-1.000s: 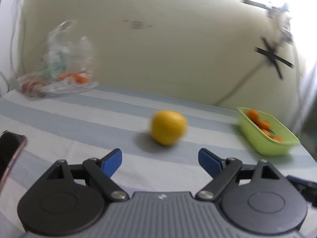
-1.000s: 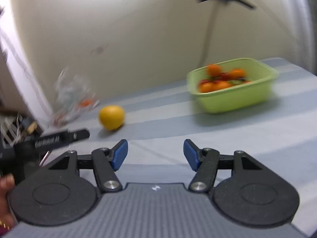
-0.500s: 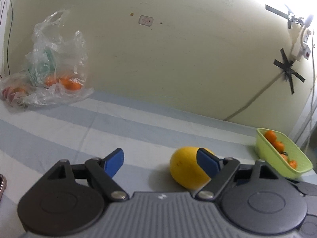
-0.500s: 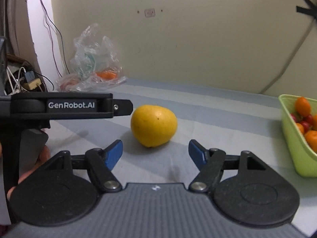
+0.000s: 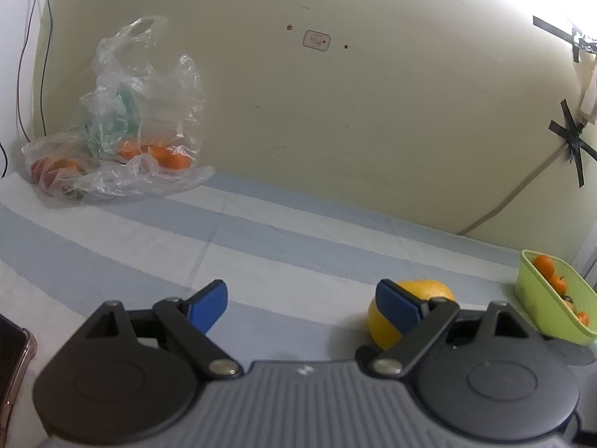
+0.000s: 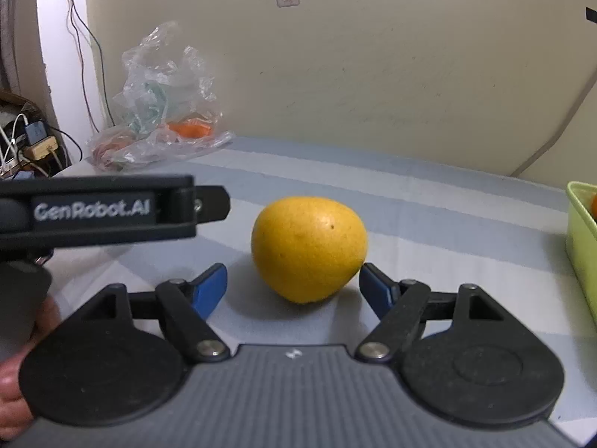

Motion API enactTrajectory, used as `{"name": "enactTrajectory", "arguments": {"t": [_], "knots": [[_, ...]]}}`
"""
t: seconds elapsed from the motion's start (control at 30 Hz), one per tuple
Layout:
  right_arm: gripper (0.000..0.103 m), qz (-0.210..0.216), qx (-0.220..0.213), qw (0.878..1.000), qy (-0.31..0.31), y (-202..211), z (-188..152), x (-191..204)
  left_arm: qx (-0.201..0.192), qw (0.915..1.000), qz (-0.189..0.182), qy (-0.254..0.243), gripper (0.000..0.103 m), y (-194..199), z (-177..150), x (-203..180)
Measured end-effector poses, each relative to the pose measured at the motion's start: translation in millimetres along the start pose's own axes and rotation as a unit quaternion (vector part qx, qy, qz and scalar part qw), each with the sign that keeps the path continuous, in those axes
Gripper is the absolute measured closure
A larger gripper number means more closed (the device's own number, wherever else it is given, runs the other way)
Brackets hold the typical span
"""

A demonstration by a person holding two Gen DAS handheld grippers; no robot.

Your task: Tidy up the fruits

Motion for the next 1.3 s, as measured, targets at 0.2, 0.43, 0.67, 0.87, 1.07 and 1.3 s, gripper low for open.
{"name": "enactTrajectory", "arguments": {"t": [0.2,0.43,0.67,0.87,1.07,1.3], "knots": [[0.024,-0.019,0.007,1.0,-0.013,-6,1,-7,-0.012,0.9998,0.013,-0.009,0.011,2,2,2],[0.039,-0.013,0.01,0.999,-0.034,-5,0,-12,-0.013,0.9996,0.018,-0.016,0.011,-1,3,2],[0.039,-0.012,0.005,0.999,-0.044,5,-7,-16,-0.013,0.9995,0.019,-0.021,0.008,-2,3,3],[0.039,-0.013,0.0,0.999,-0.045,25,-20,-22,-0.008,0.9993,0.027,-0.025,0.008,-3,-1,1],[0.038,-0.011,-0.002,0.998,-0.055,37,-27,-26,-0.005,0.9989,0.032,-0.033,0.008,-7,-3,0],[0.036,-0.012,-0.003,0.999,-0.052,37,-28,-24,-0.003,0.9985,0.039,-0.038,0.008,-9,-4,1]]}}
Point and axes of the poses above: each gripper's, at about its wrist camera, not at the fingertips, and y roughly against the way its jaws point, x to its left, z to its top, the point moved 5 cm from there along -y, roughly the way its jaws point, and after that the axes turned 2 degrees about z, right-handed, at the moved point
